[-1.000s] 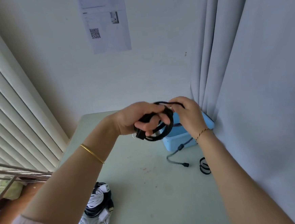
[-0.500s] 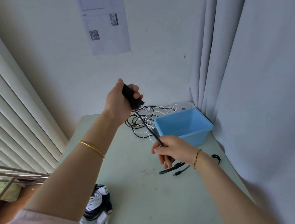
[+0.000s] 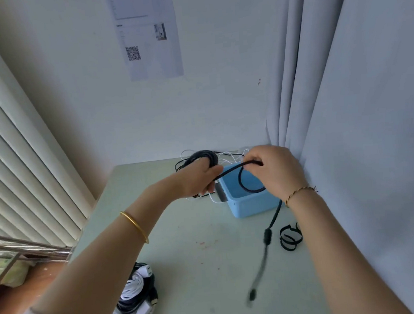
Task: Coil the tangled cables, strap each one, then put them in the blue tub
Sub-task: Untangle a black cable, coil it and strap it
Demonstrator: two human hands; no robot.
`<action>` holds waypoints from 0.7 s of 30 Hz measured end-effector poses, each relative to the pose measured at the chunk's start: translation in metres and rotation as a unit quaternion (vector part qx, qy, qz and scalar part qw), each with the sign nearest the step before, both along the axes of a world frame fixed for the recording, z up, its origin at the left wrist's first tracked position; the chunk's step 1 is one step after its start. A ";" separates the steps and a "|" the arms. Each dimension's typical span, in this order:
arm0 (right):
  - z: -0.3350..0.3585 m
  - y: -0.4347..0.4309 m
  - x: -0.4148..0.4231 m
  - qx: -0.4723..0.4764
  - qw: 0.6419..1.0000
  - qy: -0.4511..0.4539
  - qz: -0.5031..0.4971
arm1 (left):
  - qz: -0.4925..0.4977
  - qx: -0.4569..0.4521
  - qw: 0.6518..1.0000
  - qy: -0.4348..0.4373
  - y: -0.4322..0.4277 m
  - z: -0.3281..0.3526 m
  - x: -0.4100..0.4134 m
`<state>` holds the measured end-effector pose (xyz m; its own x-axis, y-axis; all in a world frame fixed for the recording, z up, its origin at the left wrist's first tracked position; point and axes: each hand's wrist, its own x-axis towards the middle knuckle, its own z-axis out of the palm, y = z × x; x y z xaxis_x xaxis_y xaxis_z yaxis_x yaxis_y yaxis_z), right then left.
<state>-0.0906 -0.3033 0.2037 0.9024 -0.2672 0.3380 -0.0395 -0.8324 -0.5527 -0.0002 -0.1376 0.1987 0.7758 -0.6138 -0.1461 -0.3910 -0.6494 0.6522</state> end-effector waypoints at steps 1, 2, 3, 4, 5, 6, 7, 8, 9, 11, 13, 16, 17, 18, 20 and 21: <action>0.000 -0.004 0.001 0.013 1.000 -0.020 -0.009 | -0.028 -0.005 0.999 0.030 0.001 0.002 -0.003; 0.000 -0.008 0.001 0.024 0.999 -0.041 -0.018 | -0.054 -0.014 0.996 0.064 0.003 0.004 -0.006; 0.001 -0.012 0.001 0.039 0.997 -0.061 -0.023 | -0.075 -0.026 0.992 0.095 0.005 0.007 -0.008; 0.002 -0.016 0.001 0.068 0.995 -0.076 -0.019 | -0.090 -0.045 0.987 0.123 0.007 0.008 -0.009; 0.004 -0.018 0.002 0.105 0.991 -0.086 -0.008 | -0.102 -0.068 0.981 0.147 0.009 0.009 -0.009; 0.005 -0.018 0.002 0.140 0.986 -0.092 0.002 | -0.117 -0.087 0.976 0.165 0.010 0.011 -0.010; 0.005 -0.019 0.003 0.174 0.980 -0.098 0.004 | -0.132 -0.100 0.970 0.178 0.012 0.013 -0.011; 0.004 -0.020 0.005 0.208 0.972 -0.106 -0.003 | -0.149 -0.106 0.965 0.188 0.012 0.015 -0.012; 0.002 -0.022 0.008 0.238 0.964 -0.115 -0.016 | -0.163 -0.109 0.961 0.197 0.012 0.018 -0.013; -0.002 -0.028 0.016 0.260 0.956 -0.130 -0.039 | -0.186 -0.123 0.949 0.223 0.012 0.022 -0.015; -0.007 -0.029 0.022 0.254 0.958 -0.128 -0.044 | -0.199 -0.156 0.927 0.277 0.012 0.025 -0.014; -0.014 -0.024 0.031 0.236 0.965 -0.104 -0.049 | -0.239 -0.254 0.850 0.394 0.009 0.028 -0.012; -0.016 -0.020 0.033 0.212 0.972 -0.089 -0.053 | -0.252 -0.282 0.825 0.421 0.008 0.029 -0.012; -0.018 -0.016 0.034 0.184 0.979 -0.072 -0.054 | -0.262 -0.308 0.803 0.438 0.007 0.030 -0.011; -0.023 -0.007 0.034 0.135 0.989 -0.041 -0.048 | -0.274 -0.364 0.762 0.461 0.005 0.032 -0.008; -0.026 -0.002 0.034 0.125 0.991 -0.030 -0.045 | -0.273 -0.397 0.737 0.473 0.004 0.034 -0.007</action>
